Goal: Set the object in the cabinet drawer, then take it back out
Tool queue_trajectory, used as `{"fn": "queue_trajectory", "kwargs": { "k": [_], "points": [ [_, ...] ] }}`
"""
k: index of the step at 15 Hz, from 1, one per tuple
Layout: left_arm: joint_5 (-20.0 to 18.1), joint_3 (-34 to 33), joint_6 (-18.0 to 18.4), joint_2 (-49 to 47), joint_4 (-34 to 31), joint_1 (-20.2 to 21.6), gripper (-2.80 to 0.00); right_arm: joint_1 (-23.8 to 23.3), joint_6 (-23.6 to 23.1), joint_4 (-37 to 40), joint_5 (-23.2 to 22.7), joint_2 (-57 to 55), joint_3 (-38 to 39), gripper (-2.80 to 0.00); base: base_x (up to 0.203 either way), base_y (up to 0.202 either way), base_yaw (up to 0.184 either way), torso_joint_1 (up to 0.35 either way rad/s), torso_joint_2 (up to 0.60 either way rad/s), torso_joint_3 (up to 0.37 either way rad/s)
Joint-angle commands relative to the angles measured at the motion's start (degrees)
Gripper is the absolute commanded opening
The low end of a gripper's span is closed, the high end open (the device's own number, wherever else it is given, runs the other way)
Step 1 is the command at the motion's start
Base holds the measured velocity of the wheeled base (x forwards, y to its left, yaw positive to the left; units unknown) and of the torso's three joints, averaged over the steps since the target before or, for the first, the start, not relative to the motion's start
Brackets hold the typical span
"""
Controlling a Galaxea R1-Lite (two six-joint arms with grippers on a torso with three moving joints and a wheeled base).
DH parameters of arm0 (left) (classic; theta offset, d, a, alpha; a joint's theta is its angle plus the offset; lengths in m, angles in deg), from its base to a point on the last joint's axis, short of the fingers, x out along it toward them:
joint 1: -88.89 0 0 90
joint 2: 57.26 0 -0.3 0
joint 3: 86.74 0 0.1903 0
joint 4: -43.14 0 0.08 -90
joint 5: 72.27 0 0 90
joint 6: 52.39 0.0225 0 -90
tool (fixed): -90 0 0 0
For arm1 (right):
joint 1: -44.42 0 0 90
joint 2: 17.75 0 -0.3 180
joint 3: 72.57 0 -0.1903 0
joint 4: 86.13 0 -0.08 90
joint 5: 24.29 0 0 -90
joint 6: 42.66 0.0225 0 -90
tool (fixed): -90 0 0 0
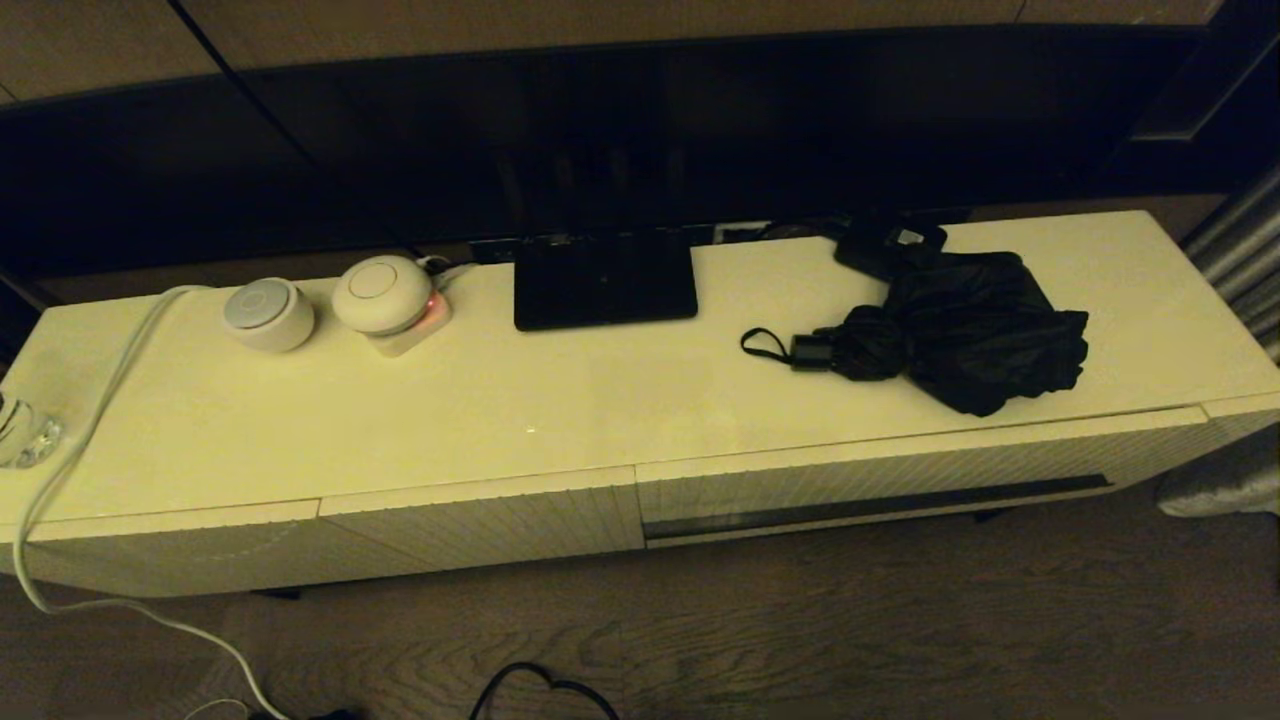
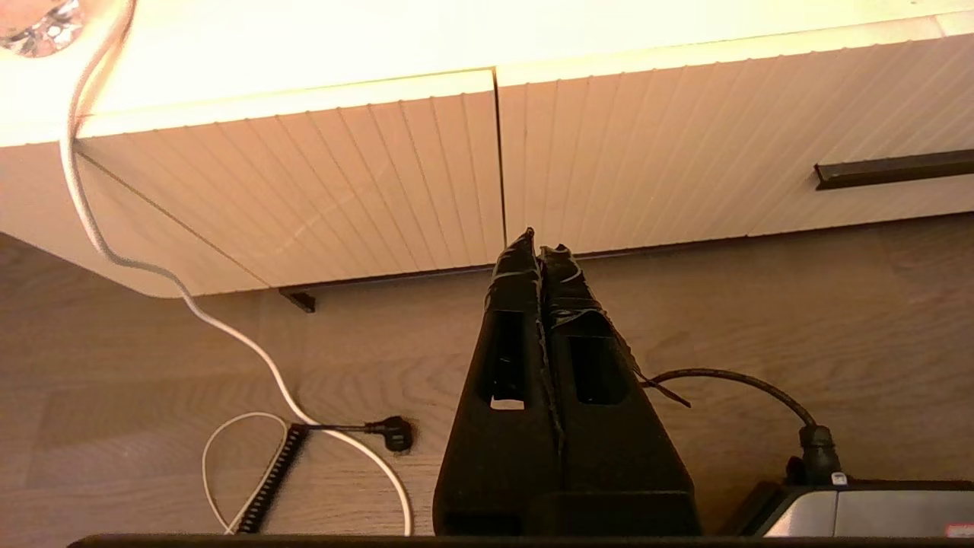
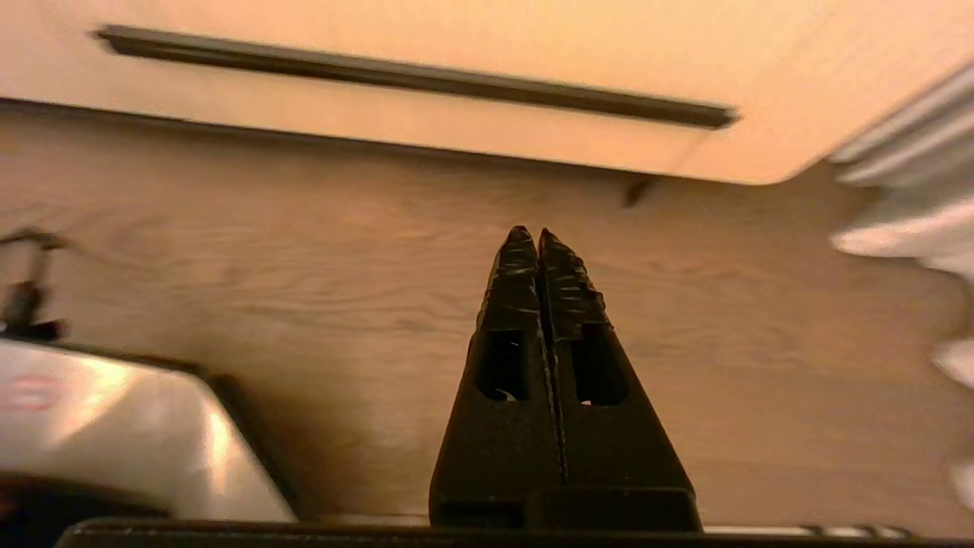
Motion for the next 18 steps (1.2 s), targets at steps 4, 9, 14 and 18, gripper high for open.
{"fn": "queue_trajectory", "kwargs": {
  "k": [4,9,14,18],
  "points": [
    [0.03,-0.18,0.00,0.00,0.01,0.03,-2.80,0.02,4.57,-8.09,0.50,-0.08,4.08,-2.80,0.000,0.000,0.000,0.000,0.00,0.000],
    [0.03,-0.18,0.00,0.00,0.01,0.03,-2.80,0.02,6.09,-8.99,0.96,-0.09,4.74,-2.80,0.000,0.000,0.000,0.000,0.00,0.000],
    [0.03,-0.18,0.00,0.00,0.01,0.03,-2.80,0.02,6.49,-9.08,1.05,-0.16,4.74,-2.80,0.000,0.000,0.000,0.000,0.00,0.000],
    [0.03,-0.18,0.00,0.00,0.01,0.03,-2.80,0.02,7.50,-8.99,1.22,-0.13,4.74,-2.80,0.000,0.000,0.000,0.000,0.00,0.000]
  ]
}}
